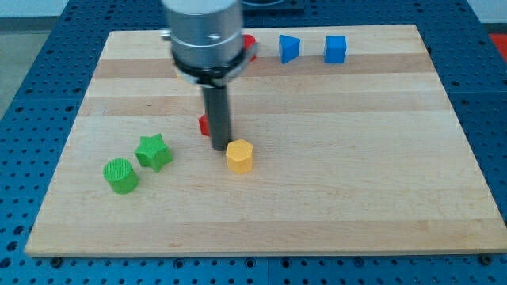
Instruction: Push the heart into the red star
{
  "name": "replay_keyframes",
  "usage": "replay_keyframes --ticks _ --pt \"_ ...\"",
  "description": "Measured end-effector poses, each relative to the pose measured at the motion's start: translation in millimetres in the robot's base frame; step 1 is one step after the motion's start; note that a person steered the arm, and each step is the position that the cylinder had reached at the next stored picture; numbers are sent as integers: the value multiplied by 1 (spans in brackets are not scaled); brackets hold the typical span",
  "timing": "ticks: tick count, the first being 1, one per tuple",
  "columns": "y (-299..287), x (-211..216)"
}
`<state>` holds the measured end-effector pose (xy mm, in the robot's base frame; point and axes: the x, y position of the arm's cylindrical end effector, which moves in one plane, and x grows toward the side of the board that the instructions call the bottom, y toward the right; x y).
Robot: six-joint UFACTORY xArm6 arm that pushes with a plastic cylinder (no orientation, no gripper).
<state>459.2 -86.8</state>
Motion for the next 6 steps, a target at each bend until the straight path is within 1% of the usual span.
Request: replay_keyframes --ticks 1,2,3,4,5,6 --pt "-30 -60" --pt "-77 -106" --pt "-177 -110" --pt "-174 -188" --pt "-69 -208" --pt "-39 -156"
